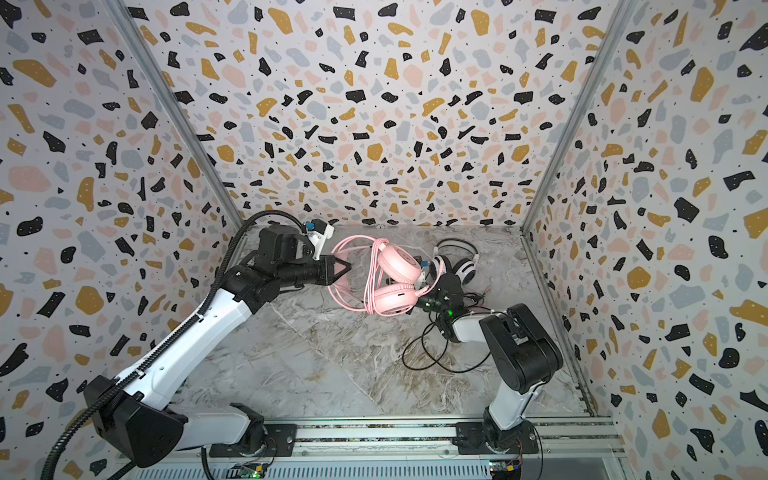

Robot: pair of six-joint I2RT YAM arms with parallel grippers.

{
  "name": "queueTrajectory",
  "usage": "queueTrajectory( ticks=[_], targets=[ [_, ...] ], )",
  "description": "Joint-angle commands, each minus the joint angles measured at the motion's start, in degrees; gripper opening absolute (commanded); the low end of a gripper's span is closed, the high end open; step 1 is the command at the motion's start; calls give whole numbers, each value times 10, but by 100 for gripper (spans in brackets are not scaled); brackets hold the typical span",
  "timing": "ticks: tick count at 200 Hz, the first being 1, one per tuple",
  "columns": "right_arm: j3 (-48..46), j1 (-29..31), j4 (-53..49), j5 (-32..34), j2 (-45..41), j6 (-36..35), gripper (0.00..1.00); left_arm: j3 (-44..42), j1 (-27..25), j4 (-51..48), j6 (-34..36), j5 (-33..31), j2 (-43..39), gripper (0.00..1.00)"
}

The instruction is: Wrap the headphones

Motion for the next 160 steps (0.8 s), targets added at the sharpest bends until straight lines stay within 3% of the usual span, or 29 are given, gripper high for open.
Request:
queueTrajectory(
  ticks=[1,30,85,128,160],
  targets=[
    [21,-3,-22,-5,-11,-14,71,40,-1,47,-23,29,-19,0],
    [8,-2,-20,-17,-10,-12,46,41,-1,52,-24,16,-21,0],
    [-71,7,-39,24,-65,-27,19,8,0,116,-66,-32,-40,0],
    [-91,47,-78,76,-116,-30,6,-79,0,206,-119,-60,-55,0],
    [-108,110,-98,135,-136,-21,3,-116,6,211,-122,-120,-60,0]
  ],
)
